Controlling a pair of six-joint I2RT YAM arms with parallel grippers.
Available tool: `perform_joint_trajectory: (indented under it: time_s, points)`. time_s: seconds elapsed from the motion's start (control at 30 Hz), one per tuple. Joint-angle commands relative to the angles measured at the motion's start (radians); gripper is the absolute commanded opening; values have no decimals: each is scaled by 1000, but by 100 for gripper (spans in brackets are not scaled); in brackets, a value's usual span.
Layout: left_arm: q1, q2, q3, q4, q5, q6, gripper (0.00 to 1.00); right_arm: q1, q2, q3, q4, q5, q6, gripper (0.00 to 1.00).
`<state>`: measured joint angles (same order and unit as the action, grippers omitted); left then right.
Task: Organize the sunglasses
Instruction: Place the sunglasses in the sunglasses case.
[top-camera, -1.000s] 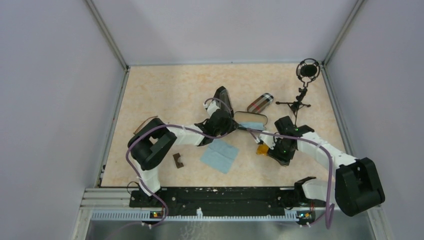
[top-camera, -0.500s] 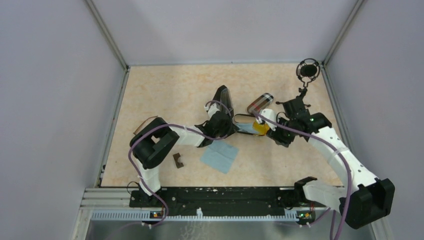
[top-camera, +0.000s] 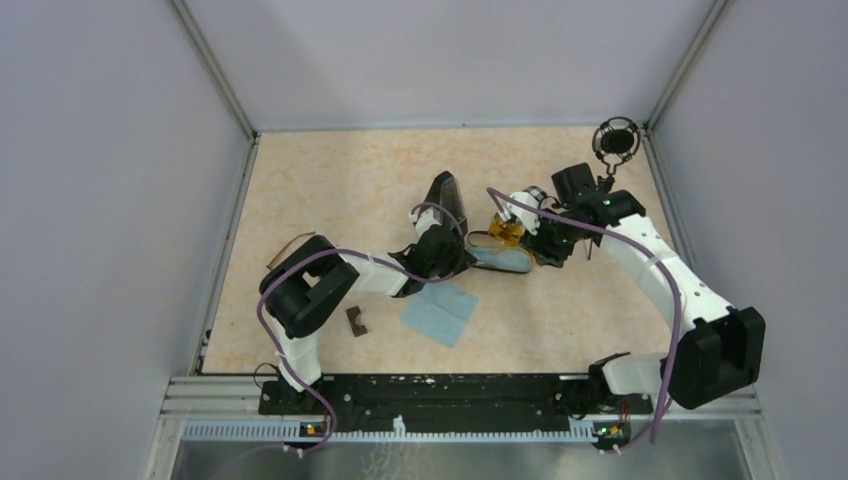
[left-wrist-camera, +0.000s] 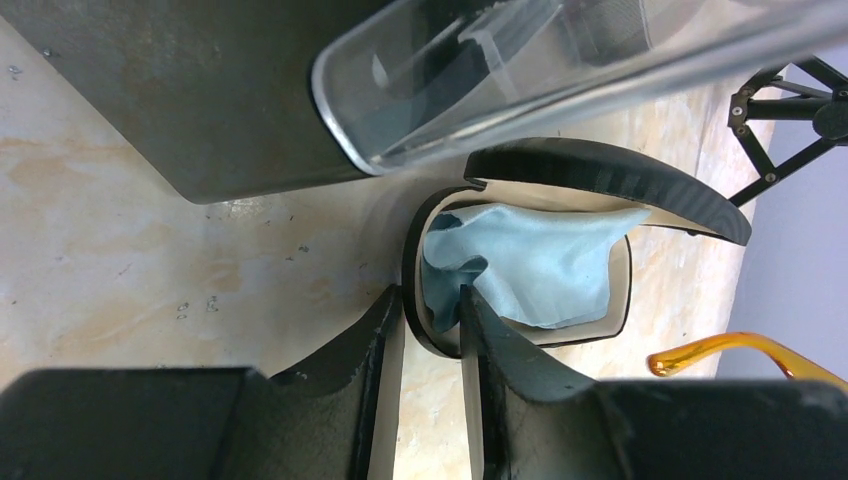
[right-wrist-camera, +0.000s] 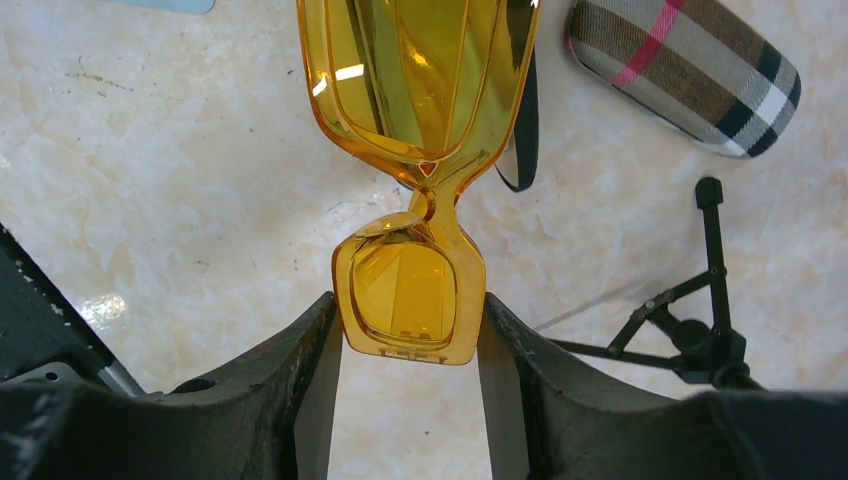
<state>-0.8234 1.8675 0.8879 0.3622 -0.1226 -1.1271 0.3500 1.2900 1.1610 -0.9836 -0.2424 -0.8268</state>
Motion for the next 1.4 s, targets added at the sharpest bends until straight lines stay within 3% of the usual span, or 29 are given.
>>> perform_joint_trajectory:
  time_s: [0.0,0.87,1.37]
  points:
    - [1,-31,-9,25,-2,48,33,-8,58,44,32,-84,-92,16]
    - [3,-30,-9,19,-18,82,32,-3,290,31,222,-54,-147,13]
    - [2,-18,-4,39,-10,89,32,31,377,47,132,-9,-228,13]
